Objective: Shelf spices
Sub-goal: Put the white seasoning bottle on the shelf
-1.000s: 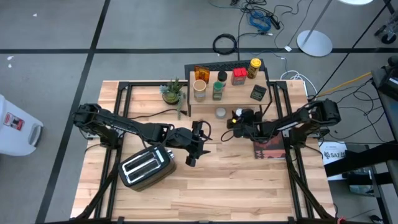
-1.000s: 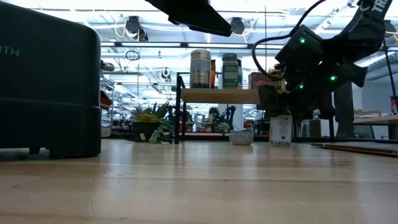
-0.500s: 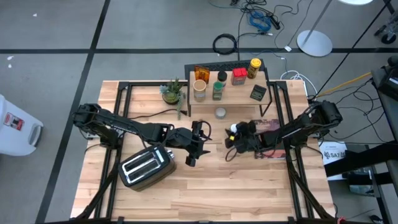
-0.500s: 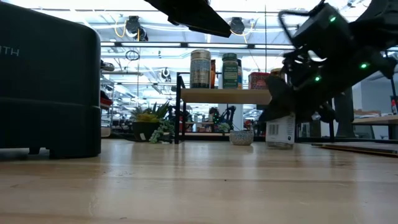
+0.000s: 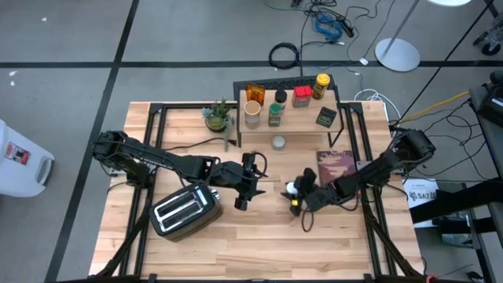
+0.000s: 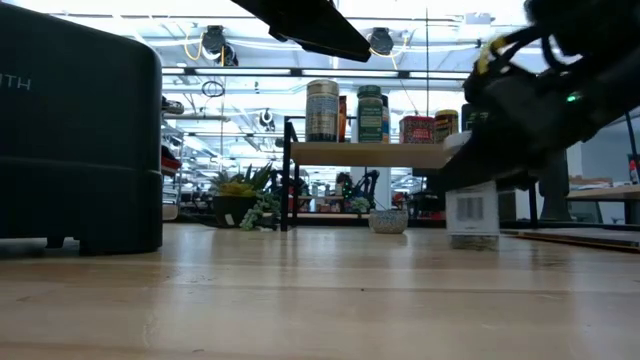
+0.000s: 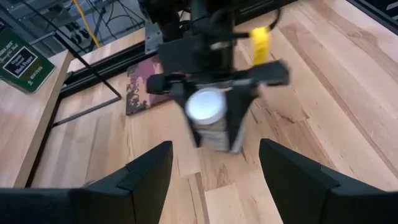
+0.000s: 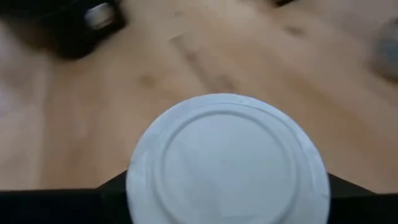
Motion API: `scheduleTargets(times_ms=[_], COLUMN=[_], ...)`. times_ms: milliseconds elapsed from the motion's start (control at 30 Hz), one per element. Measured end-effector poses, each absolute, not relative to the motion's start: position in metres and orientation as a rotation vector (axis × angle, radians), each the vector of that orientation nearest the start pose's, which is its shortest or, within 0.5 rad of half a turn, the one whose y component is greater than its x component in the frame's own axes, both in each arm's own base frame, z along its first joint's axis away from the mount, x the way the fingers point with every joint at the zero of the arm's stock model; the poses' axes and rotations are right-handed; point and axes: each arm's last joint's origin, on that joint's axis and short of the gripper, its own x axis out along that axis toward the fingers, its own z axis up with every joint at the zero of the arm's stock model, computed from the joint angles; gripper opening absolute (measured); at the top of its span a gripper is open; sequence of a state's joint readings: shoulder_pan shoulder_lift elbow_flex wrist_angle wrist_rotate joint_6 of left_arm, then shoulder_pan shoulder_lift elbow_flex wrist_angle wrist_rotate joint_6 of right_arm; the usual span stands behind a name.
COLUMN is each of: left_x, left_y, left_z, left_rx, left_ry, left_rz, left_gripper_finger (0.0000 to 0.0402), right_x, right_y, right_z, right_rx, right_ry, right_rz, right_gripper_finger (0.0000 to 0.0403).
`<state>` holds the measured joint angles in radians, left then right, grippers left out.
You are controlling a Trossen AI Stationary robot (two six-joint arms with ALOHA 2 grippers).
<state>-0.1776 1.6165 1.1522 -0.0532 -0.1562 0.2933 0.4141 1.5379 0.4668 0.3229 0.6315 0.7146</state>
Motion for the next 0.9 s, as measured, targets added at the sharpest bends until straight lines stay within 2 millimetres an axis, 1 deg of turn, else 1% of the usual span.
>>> scheduleTargets(times_ms=[233,367,467,567,633,900], left_x=[0.357,0.357,0.357,0.357,0.357,0.357], left_y=[-0.059,-0.059,-0.059,-0.059,-0.059,-0.059], left_z=[0.263,0.263,0.263,0.264,0.264,0.264], left_rx=[0.372,0.372,0.369,0.369,0.365,0.347], left_ry=[0.505,0.505,0.506,0.504,0.504,0.504], left_rz=[-0.096,-0.096,-0.094,-0.094,-0.093,-0.088], left_gripper_finger=[0.0249,0.0249,0.0249,0.0249,0.0249,0.0249], right_x=[0.230,0.228,0.227,0.226,0.227,0.226], right_y=[0.108,0.112,0.113,0.113,0.114,0.118], right_z=[0.122,0.122,0.121,0.118,0.120,0.122], right_rx=[0.200,0.163,0.149,0.145,0.155,0.169], right_ry=[0.573,0.581,0.591,0.622,0.600,0.581], right_rz=[-0.160,-0.124,-0.109,-0.080,-0.076,-0.077], right_gripper_finger=[0.0196,0.0197,0.0205,0.0220,0.0235,0.0303])
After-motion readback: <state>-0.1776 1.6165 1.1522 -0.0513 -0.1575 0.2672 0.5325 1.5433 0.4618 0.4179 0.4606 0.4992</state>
